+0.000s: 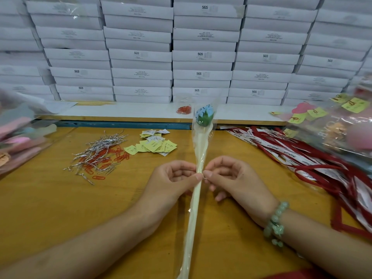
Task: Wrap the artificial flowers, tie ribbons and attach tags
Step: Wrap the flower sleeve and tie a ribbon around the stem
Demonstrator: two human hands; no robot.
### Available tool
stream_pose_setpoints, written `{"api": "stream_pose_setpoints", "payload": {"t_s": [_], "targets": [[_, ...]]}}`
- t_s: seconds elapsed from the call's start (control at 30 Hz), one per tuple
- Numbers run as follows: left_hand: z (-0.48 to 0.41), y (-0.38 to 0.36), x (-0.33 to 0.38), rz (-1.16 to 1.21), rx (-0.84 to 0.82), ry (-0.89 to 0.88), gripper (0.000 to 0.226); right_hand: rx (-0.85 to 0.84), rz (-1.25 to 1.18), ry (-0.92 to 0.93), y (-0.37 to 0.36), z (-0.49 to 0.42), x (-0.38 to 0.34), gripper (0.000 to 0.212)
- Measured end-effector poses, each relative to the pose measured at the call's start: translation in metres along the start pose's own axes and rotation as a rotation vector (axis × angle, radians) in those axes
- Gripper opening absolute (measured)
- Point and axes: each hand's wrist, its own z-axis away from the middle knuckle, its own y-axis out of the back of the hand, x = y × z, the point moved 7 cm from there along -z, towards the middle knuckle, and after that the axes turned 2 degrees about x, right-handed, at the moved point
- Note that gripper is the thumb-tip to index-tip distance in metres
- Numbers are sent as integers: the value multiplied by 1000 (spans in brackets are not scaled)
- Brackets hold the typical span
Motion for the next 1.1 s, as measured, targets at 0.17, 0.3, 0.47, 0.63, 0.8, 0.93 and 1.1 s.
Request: {"api": "stream_pose_setpoints", "payload": {"t_s": [0.17, 0.3, 0.47, 0.63, 0.8, 0.93, 1.1], "targets": [[0, 3, 1, -6, 24, -7, 35, -26, 62, 12, -3, 0, 1, 11], [-1, 4, 0, 17, 24, -14, 33, -80, 165, 11, -8, 1, 2, 13], [-2, 5, -1, 6, 31, -17, 33, -105, 209, 6, -10, 2, 2, 14], [-1, 3, 0, 3, 25, -27, 37, -154, 258, 2, -13, 3, 1, 16], [-2, -1, -2, -2, -45, 10, 31, -188, 283, 9, -16, 5, 2, 13], [-1, -8, 3, 120, -150, 18, 45, -220, 315, 20, -19, 5, 3, 13], [-2, -5, 3, 51, -154, -41, 35, -299, 309, 52, -25, 9, -1, 19]]}}
